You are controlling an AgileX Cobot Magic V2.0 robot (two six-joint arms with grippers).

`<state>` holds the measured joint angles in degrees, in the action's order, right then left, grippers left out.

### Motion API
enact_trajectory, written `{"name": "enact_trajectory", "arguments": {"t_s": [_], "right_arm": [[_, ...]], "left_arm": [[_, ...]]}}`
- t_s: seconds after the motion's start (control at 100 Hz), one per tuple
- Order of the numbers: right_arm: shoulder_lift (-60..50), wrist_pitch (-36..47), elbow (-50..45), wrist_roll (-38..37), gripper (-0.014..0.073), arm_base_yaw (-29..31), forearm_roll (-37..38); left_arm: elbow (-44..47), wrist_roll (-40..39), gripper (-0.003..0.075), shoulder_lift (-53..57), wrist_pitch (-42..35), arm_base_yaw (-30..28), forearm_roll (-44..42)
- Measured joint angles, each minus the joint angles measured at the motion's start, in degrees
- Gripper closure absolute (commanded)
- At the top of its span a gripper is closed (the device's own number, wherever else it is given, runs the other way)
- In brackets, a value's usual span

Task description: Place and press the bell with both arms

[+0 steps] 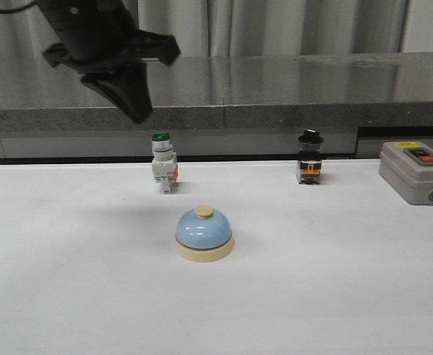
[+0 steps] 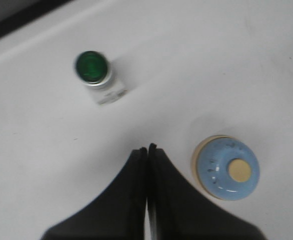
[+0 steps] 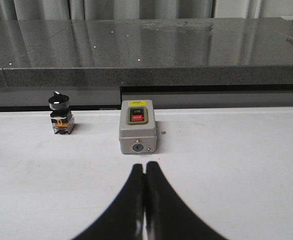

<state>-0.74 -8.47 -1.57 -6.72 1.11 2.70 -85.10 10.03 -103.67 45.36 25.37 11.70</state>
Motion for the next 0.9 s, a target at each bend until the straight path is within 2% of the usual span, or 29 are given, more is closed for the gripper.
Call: {"name": "enact_trajectory", "arguments": {"t_s": [0.24, 0.5, 0.64, 0.9], "right_arm": [[0.0, 0.0, 0.0, 0.0, 0.0662, 0.0, 0.0], [0.0, 0.0, 0.0, 0.0, 0.0662, 0.0, 0.0], [0.0, 0.0, 0.0, 0.0, 0.0662, 0.0, 0.0], [0.0, 0.0, 0.0, 0.0, 0.0662, 0.0, 0.0]], "left_arm": [[4.1, 0.0, 0.0739, 7.9, 0.0, -11.4, 0.0], [13.5, -0.1, 0.0739, 17.6, -2.2, -22.0, -0.1], [19.2, -0.1, 0.0739, 23.4, -4.0, -24.0, -0.1], [31.2, -0.1, 0.0739, 37.0, -10.4, -24.0, 2.6]]}}
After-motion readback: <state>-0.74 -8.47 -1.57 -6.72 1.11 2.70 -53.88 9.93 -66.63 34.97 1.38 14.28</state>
